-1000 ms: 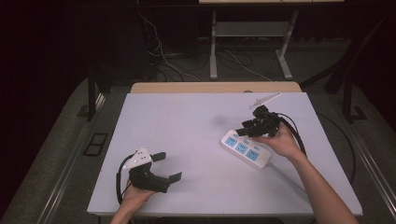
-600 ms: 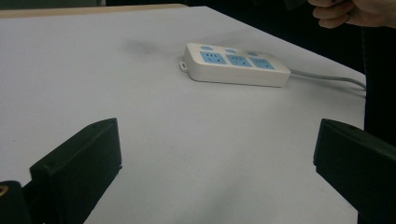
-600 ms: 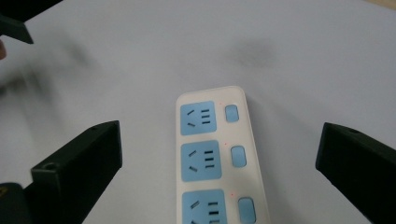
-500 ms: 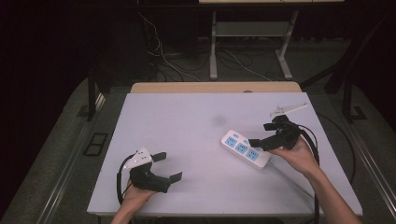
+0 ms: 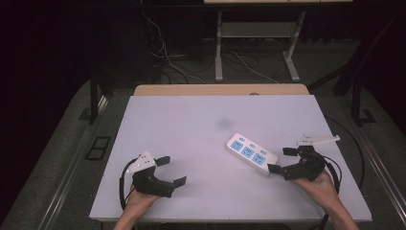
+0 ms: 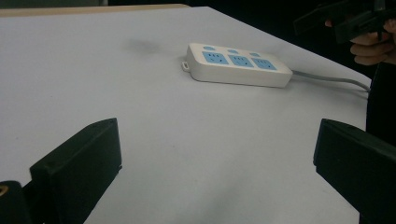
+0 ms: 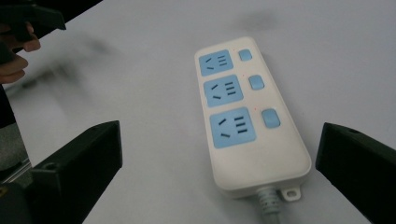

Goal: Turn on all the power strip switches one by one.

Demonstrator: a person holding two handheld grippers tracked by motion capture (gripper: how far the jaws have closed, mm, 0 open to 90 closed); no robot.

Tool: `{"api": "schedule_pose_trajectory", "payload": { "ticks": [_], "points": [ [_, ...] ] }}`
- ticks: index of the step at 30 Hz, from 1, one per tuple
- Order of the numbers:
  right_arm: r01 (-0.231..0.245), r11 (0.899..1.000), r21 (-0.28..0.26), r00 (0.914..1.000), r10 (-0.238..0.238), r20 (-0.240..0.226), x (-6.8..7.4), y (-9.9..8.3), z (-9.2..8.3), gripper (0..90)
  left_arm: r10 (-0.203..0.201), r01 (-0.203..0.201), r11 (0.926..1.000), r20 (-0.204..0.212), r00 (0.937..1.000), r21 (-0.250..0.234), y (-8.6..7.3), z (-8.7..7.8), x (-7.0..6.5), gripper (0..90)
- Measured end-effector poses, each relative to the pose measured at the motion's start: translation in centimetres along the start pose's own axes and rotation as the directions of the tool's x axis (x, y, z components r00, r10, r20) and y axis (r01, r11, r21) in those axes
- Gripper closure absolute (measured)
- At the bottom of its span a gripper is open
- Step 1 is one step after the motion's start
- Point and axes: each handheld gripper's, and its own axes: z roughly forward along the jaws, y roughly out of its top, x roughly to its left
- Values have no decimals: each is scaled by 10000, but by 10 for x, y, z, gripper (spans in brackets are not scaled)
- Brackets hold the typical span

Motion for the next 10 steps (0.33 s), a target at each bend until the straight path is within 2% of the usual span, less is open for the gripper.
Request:
{"api": "schedule_pose_trajectory", "payload": {
  "ticks": [5, 10],
  "points": [
    [-110, 9996, -254, 9999, 109, -36, 3, -15, -5, 4, 14, -14, 10000, -6, 10000, -8, 0, 0, 0, 0],
    [-250, 9993, -264, 9997, 248, -73, 3, -29, -10, 4, 5, -5, 10000, -18, 10000, 0, 0, 0, 1, 0]
  ]
}}
